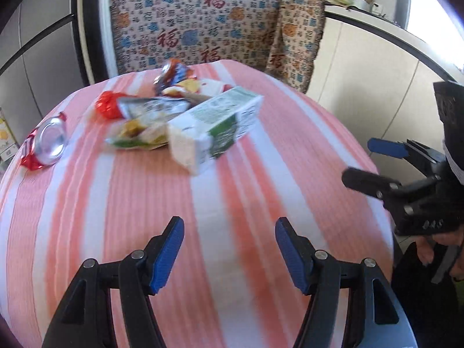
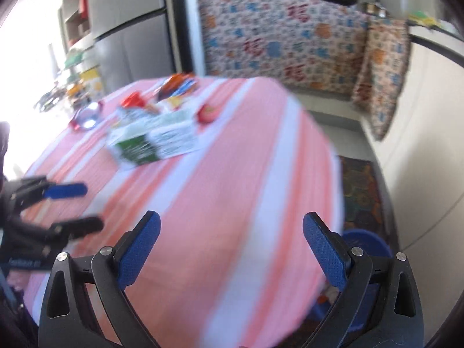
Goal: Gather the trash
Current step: 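Move the left tool toward the crushed red can while the right tool approaches the green milk carton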
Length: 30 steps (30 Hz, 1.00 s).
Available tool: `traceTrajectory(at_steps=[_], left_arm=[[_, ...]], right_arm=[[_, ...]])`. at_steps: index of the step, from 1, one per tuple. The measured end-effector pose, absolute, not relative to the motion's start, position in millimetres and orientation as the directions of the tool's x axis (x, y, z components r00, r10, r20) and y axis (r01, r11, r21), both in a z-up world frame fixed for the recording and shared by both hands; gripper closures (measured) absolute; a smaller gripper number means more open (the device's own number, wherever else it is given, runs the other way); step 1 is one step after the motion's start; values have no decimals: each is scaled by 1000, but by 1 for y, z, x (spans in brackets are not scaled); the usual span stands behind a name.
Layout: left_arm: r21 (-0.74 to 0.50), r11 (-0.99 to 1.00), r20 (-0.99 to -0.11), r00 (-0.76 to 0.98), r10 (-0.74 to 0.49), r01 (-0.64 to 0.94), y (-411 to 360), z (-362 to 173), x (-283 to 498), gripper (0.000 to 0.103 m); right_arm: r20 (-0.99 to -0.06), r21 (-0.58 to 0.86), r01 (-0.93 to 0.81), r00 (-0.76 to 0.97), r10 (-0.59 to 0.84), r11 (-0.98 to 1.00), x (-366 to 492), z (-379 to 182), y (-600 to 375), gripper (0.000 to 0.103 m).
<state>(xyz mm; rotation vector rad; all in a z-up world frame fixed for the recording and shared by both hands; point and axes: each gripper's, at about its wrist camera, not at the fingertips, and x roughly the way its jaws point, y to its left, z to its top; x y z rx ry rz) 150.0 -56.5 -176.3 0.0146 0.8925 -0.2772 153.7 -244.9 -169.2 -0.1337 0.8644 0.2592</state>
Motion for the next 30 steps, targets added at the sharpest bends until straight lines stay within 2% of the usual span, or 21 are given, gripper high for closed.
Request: traceTrajectory(at_steps=[4,8,15,16,19,21,24,27,30], left_arm=[[-120,971,-775,591,-223,209,-24,-187,159,36],[-149,948,-747,597,-293,280,-23,-183,174,36],[-195,907,-691,604,-397,372,-50,-175,220,35],[-212,897,-683,598,-420,388,-54,-175,223,34],[-331,779,-634,487,-601,532,-75,-173,223,34],[-346,715,-620,425,-660,607,-89,-170,213,34],[-296,744,-655,440,-615,599,-92,-175,204,34],[-295,794,-691,456,-561,531,-69,-182,199,34],[-240,872,-720,524,-455,427,-31,-184,186,34]], right_arm=[[-803,-30,-329,570,173,944,154,-193,-207,4],[-809,-69,-334,570,143,940,155,-200,-193,4],[-796,-60,-297,590,134,953,150,-195,-212,4],[-794,-57,-284,594,129,957,149,-193,-217,4],[-786,-31,-231,606,119,973,150,-189,-236,4],[-783,-14,-201,612,114,979,152,-185,-248,4],[-779,-1,-173,618,108,985,153,-182,-258,4],[-781,8,-171,614,113,985,156,-182,-256,4],[-783,0,-199,610,124,980,155,-183,-244,4]])
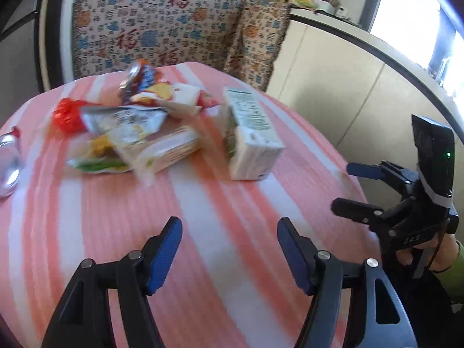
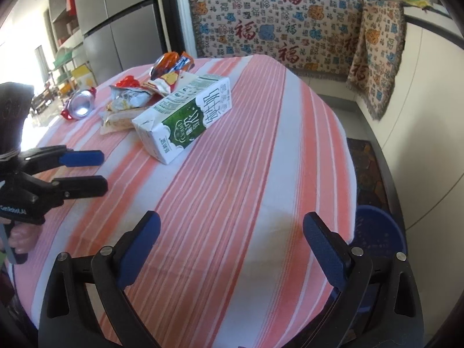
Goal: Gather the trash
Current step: 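Move the left tool toward the crushed red can while the right tool approaches the green milk carton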
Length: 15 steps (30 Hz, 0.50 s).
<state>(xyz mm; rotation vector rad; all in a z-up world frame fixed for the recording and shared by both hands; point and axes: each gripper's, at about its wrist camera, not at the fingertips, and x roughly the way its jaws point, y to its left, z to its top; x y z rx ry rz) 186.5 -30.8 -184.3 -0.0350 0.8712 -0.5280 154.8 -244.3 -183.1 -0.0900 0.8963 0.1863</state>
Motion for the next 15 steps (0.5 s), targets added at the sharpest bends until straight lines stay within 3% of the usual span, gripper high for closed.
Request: traceTrajectory(at_steps=[6,9,11,15], left_arm=[[-160,978,-744,634,-211,137,67,-185,183,33],[-225,974,-736,652,-185,21,120,-185,196,33],[-253,967,-725,659,-199,14,140,-183,206,31],[-196,978,-724,663,-192,69,152,-171,229,28]], right_arm=[[-788,-53,-282,601,133,958,148,-192,-212,4],[-796,-71,-304,591,129,950,147,-199,-200,4],[-794,-96,-310,597,115,946,147,-202,-194,3],[-792,-87,-310,598,124,947,146,-201,-191,3]])
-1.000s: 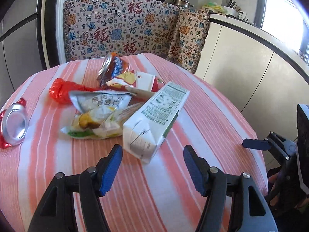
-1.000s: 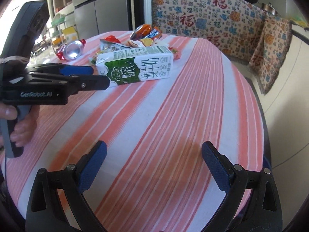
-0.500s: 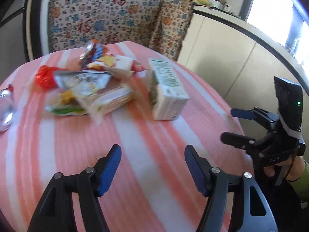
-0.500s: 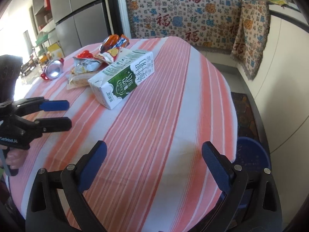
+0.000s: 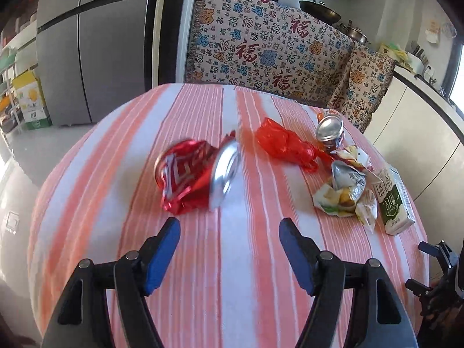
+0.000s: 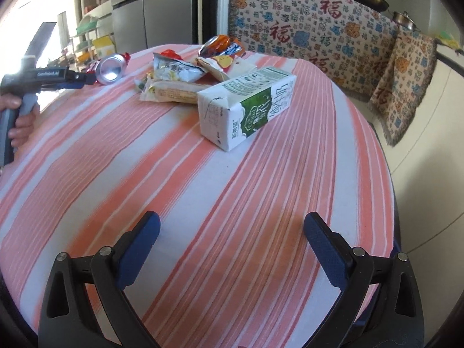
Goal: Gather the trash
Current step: 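Move the left tool toward the crushed red can while the right tool approaches the green milk carton, then grasp the crushed red can with the left tool while the right tool grasps the milk carton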
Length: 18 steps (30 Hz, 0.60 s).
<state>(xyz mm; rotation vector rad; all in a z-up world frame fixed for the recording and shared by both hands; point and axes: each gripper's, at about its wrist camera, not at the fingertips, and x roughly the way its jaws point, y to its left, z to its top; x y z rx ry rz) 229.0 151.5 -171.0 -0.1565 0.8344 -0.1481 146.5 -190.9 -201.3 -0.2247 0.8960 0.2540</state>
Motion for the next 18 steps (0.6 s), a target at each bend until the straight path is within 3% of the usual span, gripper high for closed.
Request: traceTrajectory(at_steps=[8,18], left_arm=[[38,992,-722,690,-58,123,154,-158,253,27],[66,964,-763,635,-119,259,157,-176,301,25]], right_arm=[[-789,-83,-308,601,126,948,146,-204,-189,3],[-794,-49,-301,590,145,953,148,-201,-192,2]])
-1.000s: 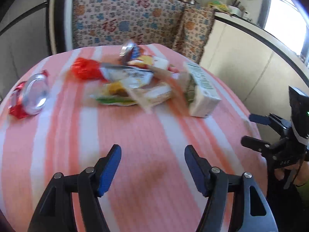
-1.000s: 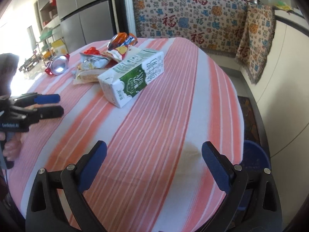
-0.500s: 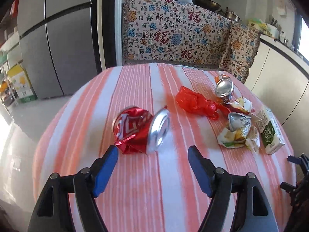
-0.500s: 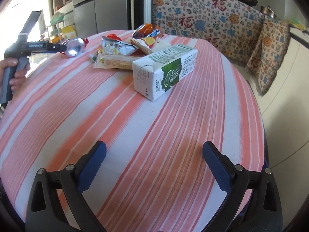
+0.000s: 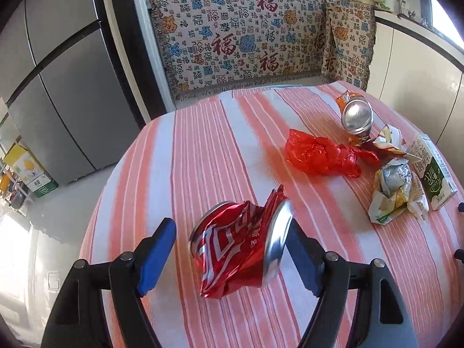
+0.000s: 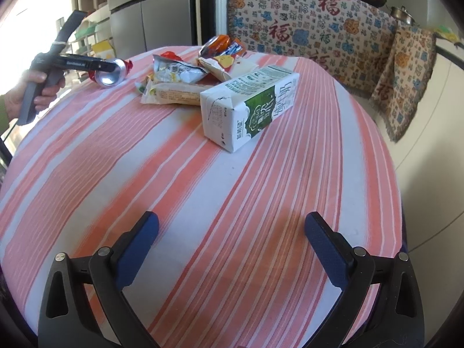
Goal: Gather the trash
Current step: 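Grasp the crushed red can with the left tool while the right tool grasps the milk carton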
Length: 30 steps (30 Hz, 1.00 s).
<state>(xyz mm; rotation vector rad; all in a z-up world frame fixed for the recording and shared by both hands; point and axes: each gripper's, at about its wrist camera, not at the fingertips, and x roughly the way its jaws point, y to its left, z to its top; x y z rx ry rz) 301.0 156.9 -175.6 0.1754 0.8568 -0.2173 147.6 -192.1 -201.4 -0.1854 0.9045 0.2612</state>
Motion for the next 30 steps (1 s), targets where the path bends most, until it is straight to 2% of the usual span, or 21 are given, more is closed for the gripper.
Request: traceTrajectory(at_steps=[7,10,14,15,16,19,22,26,30], left_arm=[[-50,944,-738,625,-256,328,145,-181,298,27],[-38,954,-729,645,-230,297,138,-179,286,28],[-4,967,-726,664,-179,256,123,-173,258,28],[-2,970,-728,664,-167,242,120,-172,251,28],[-6,975,-731,664,-157,224,116,-172,242,28],[-35,983,-736,661,-146,179,112,-171,220,28],[-87,985,-736,656,-165,150,107,-170,200,28],[-144,980,-742,641,-197,135,93,-169,177,28],[-119,977,-737,643,-207,178,64,-168,155,27]], right_arm=[[-788,95,-172,589,179,981,185,-175,-201,2],[-777,160,-114,598,197,980,216,-163,-197,2],[-816,138,-29,563,130,990,265,-165,-195,4],[-830,128,-7,546,111,992,274,-167,-197,7],[-848,117,12,521,94,993,281,-170,-200,14],[-875,133,8,470,114,991,283,-175,-209,49],[-883,124,-25,454,122,992,266,-168,-214,56],[-899,125,-129,405,168,984,229,-158,-214,56],[-930,59,-195,345,125,979,200,-161,-211,56]])
